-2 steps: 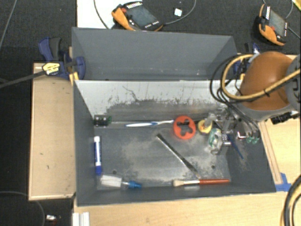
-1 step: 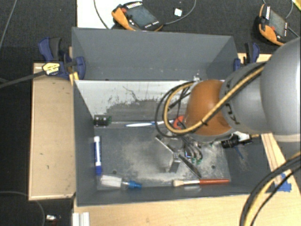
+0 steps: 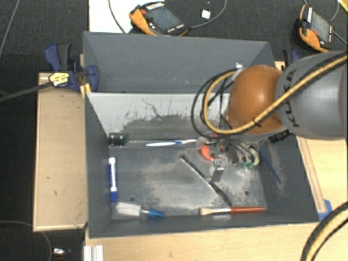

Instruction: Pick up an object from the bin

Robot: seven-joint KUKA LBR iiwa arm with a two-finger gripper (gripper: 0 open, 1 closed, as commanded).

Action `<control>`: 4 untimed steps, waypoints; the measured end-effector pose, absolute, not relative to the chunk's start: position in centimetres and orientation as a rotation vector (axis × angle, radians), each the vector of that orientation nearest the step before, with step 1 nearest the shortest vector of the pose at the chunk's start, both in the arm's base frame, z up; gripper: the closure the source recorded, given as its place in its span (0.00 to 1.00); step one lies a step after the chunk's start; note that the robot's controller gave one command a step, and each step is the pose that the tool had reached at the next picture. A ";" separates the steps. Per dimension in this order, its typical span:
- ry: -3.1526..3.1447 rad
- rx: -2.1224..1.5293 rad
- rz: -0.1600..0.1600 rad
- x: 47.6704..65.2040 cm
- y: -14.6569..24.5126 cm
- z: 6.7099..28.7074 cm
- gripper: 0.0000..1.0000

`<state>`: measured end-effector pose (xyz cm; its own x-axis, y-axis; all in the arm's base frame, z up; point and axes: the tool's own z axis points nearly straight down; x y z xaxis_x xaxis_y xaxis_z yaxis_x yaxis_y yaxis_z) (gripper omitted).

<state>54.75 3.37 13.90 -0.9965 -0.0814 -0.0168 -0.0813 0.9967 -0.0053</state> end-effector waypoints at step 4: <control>3.025 0.808 0.002 52.2 2.9 7.1 1.00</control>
Offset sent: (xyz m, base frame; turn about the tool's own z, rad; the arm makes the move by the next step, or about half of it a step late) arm 0.0035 -0.0113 -0.0690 0.3640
